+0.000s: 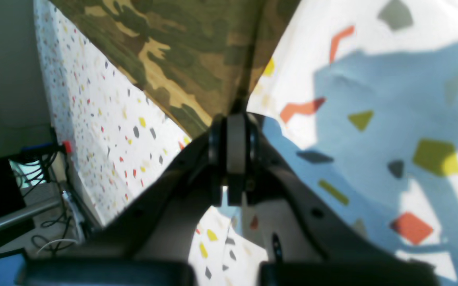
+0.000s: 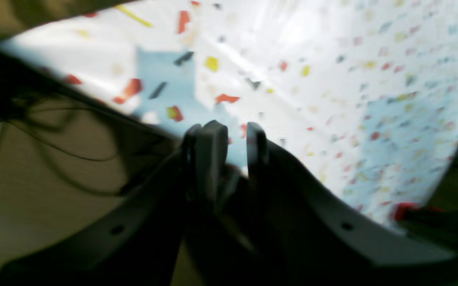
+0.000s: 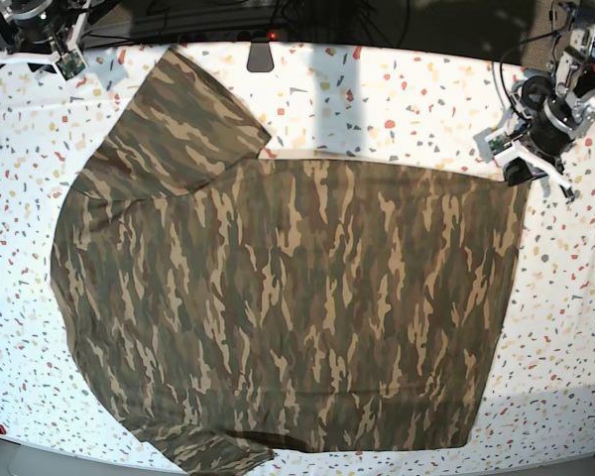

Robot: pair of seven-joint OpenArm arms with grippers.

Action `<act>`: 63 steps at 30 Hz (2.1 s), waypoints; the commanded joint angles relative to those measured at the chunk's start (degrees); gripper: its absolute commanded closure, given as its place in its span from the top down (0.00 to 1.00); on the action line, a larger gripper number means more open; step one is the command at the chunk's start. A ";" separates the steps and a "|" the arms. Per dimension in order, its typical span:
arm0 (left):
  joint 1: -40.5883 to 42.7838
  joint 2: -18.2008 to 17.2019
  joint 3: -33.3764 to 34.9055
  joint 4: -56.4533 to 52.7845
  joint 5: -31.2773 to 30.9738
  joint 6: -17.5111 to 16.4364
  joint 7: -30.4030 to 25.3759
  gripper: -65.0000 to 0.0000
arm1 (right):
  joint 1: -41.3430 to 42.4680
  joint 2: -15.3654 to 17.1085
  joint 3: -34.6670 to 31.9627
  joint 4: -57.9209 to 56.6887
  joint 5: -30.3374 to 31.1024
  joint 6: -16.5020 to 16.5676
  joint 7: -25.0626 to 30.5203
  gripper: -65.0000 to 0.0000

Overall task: Fold the T-shirt properly
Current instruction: 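Move both grippers down to the shoulder corners of the camouflage shirt, then grasp the shirt shoulders with both grippers and lift them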

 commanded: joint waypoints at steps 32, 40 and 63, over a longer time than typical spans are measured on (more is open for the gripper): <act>2.51 2.69 -0.11 -0.46 1.07 -3.37 3.08 0.00 | 22.69 10.36 -23.45 -12.87 -27.54 9.70 8.50 0.37; 2.36 2.69 -0.11 -0.46 1.05 -3.37 3.08 0.00 | 31.65 10.32 -33.68 -18.64 -27.56 10.60 7.19 0.37; 2.49 2.69 -0.11 -0.46 -1.44 -3.37 3.54 0.00 | 38.42 10.16 -37.86 -19.89 -21.86 21.94 5.05 0.04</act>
